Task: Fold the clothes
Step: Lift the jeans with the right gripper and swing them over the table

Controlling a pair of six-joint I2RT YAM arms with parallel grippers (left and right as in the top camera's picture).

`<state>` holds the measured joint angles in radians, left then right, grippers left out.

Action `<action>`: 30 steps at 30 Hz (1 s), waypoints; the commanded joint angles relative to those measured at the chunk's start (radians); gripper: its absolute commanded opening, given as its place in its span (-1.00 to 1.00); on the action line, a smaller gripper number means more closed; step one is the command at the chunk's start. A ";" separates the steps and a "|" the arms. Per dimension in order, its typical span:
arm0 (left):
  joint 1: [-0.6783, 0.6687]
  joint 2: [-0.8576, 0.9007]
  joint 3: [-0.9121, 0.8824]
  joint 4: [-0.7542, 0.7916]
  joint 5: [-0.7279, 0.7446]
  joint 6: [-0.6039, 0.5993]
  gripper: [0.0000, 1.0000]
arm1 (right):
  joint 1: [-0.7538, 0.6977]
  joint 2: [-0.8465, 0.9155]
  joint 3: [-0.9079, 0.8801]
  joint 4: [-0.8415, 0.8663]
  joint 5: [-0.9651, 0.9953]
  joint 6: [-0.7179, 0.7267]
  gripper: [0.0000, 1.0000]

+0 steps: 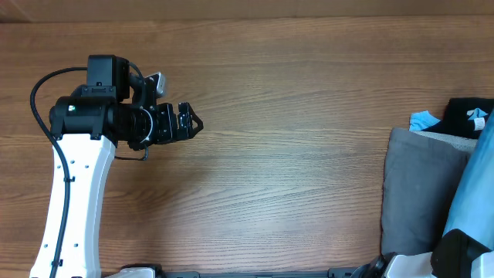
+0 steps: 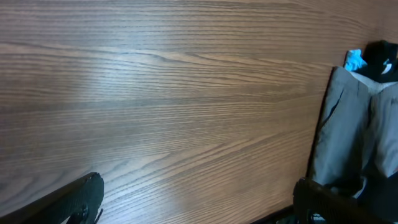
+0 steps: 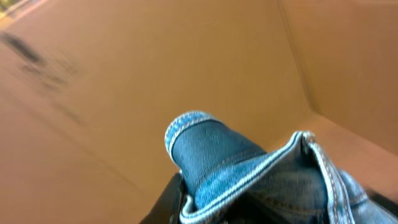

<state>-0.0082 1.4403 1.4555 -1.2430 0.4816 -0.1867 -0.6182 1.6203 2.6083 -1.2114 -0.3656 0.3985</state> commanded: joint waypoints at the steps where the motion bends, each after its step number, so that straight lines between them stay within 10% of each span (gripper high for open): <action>1: -0.003 -0.002 0.062 -0.002 0.079 0.072 1.00 | 0.015 -0.017 0.045 0.160 -0.231 0.150 -0.93; 5: 0.010 -0.002 0.289 -0.017 0.085 0.124 1.00 | 0.049 -0.014 0.045 0.409 -0.358 0.361 -0.92; 14: 0.030 -0.002 0.758 -0.069 0.084 0.124 1.00 | 0.422 0.064 0.043 0.395 -0.296 0.331 -0.92; 30: 0.030 -0.002 0.822 -0.152 0.075 0.165 1.00 | 0.464 0.092 0.045 0.651 -0.237 0.361 -0.91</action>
<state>0.0158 1.4384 2.2601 -1.3930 0.5503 -0.0479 -0.1768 1.7420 2.6240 -0.6090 -0.6205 0.7570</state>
